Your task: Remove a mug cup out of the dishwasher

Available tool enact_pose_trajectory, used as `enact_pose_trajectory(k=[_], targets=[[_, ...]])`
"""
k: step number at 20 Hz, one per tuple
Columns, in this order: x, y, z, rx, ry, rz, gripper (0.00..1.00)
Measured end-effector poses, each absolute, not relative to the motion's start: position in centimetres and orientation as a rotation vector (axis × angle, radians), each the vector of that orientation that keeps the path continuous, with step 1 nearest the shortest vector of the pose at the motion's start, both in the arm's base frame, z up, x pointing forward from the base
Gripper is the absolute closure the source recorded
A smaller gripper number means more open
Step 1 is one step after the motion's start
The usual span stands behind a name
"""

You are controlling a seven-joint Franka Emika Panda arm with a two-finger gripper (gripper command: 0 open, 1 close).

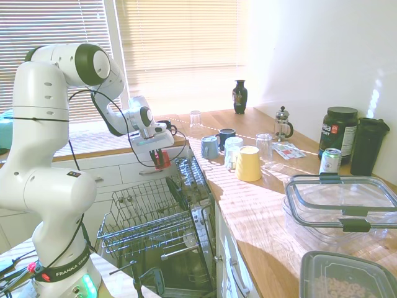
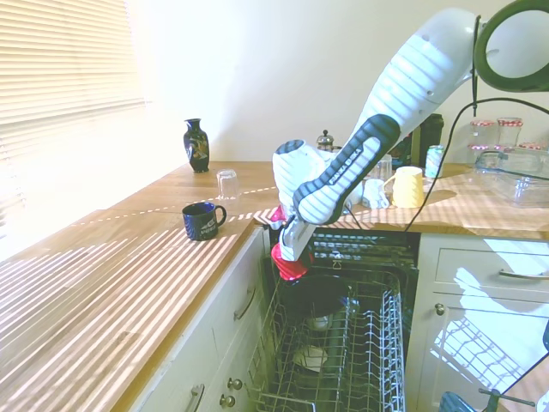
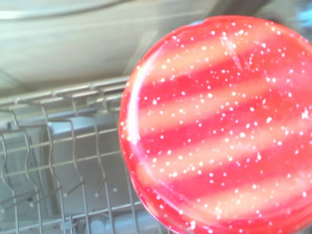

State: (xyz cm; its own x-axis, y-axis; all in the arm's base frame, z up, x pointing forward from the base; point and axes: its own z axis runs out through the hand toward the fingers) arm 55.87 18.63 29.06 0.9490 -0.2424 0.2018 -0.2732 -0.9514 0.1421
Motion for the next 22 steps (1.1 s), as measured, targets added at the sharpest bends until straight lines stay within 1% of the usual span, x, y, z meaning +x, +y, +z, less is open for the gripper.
enact_pose_trajectory(k=[5,13,16,22], targets=[[56.9,16.5,33.1,2.965,-0.528,0.309,1.0],[62.3,11.7,39.7,2.966,-0.798,0.348,1.0],[64.6,11.2,40.3,2.957,-0.842,0.332,1.0],[68.8,8.9,38.4,2.932,-0.942,0.286,1.0]])
